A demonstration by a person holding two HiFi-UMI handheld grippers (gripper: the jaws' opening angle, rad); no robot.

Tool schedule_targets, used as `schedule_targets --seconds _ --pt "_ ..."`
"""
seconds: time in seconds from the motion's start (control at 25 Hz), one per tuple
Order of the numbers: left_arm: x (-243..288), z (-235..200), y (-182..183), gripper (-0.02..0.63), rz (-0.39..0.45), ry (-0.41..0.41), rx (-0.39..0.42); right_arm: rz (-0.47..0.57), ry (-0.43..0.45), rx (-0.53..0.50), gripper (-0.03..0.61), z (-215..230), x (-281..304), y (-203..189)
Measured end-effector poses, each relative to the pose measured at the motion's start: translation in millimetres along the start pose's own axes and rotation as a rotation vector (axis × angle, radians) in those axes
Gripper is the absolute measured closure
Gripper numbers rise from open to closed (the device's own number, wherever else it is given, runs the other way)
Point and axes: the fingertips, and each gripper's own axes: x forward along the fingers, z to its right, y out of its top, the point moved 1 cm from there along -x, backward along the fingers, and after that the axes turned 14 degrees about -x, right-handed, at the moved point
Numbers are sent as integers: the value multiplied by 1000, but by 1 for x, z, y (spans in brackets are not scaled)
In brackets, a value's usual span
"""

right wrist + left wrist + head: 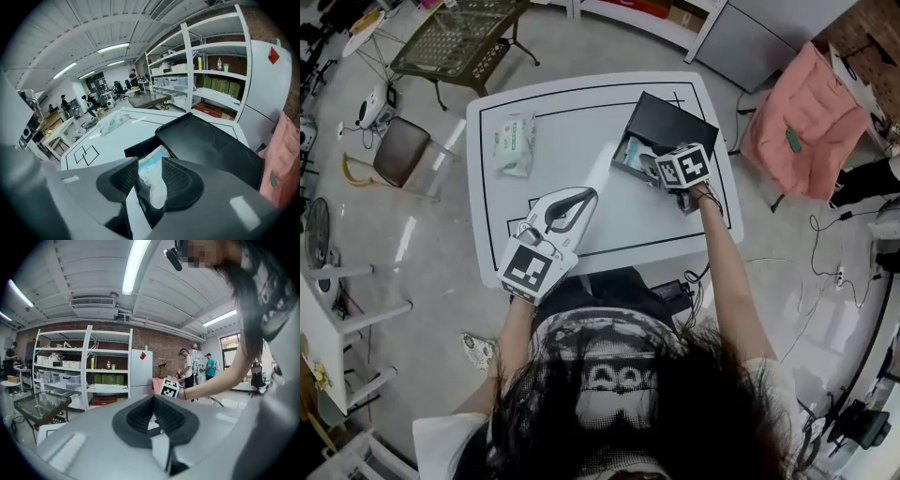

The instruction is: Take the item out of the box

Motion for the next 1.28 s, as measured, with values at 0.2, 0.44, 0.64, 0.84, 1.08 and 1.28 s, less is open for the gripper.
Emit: schedule_targets --seconds 0.2,0.44,0.64,0.84,1.08,1.28 --pt "-1 -6 0 614 5 54 5 -102 58 9 416 0 31 -11" --pt "-6 -9 -2 614 4 104 -6 -238 58 -28 419 1 50 -31" --pt "-12 -17 -6 614 -4 136 -11 -262 56 45 448 4 60 -36" --pt "-16 -23 -8 614 6 160 -41 -254 50 90 509 3 65 -38" --pt "-16 -23 -9 614 17 166 -70 -219 22 115 566 10 50 -32" --pt "-11 -21 -17 614 6 172 -89 -157 73 136 568 8 26 -16"
